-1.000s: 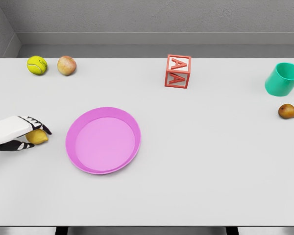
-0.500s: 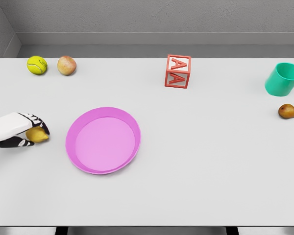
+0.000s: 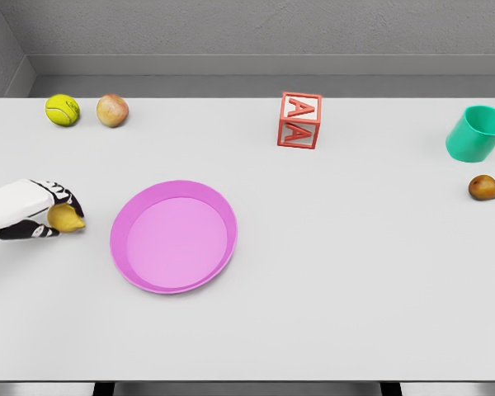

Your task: Put the lemon on the plate with left arm

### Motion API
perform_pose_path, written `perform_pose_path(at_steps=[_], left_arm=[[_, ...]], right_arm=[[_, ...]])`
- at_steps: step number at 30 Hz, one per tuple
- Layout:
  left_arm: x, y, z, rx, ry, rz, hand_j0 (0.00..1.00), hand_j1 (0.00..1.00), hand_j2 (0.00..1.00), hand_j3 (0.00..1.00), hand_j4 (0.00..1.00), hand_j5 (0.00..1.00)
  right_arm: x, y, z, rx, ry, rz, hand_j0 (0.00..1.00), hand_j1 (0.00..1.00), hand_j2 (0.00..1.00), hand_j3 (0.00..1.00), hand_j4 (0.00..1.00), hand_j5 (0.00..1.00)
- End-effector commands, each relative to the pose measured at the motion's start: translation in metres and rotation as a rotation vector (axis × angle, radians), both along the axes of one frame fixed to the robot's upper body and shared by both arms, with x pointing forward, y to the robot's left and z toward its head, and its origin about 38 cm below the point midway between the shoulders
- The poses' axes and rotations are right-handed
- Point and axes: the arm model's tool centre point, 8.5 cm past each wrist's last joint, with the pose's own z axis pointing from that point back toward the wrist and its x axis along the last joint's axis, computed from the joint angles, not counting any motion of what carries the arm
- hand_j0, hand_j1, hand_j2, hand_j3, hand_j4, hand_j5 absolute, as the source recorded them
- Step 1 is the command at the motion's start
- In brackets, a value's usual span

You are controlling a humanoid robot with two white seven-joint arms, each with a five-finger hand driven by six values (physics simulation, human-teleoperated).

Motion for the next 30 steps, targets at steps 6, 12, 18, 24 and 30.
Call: perform_pose_path(at_steps=[6,12,18,24,30], left_arm=[[0.003,-0.002,0.007,-0.054,-0.013,0.007,0.55,0.55,0.55,0.55,0.55,0.55],[0.003,-0.013,0.009,-0.089,-0.024,-0.015,0.53,0.53,0.53,0.53,0.53,0.53],[0.002,-0.026,0.012,-0.119,-0.034,-0.047,0.53,0.53,0.53,0.53,0.53,0.53],[-0.001,-0.049,0.014,-0.149,-0.047,-0.101,0.53,0.53,0.53,0.53,0.53,0.53],[-0.002,-0.061,0.015,-0.177,-0.059,-0.123,0.53,0.53,0.53,0.53,0.53,0.53]], right_arm=[[0.000,0.000,0.000,0.000,0.000,-0.001,1.00,1.00,1.00,1.00,1.00,1.00],[0.000,0.000,0.000,0.000,0.000,-0.001,1.00,1.00,1.00,1.00,1.00,1.00],[0.000,0.000,0.000,0.000,0.000,-0.001,1.00,1.00,1.00,1.00,1.00,1.00],[0.000,0.000,0.000,0.000,0.000,-0.001,1.00,1.00,1.00,1.00,1.00,1.00],[0.000,0.000,0.000,0.000,0.000,-0.001,1.00,1.00,1.00,1.00,1.00,1.00]])
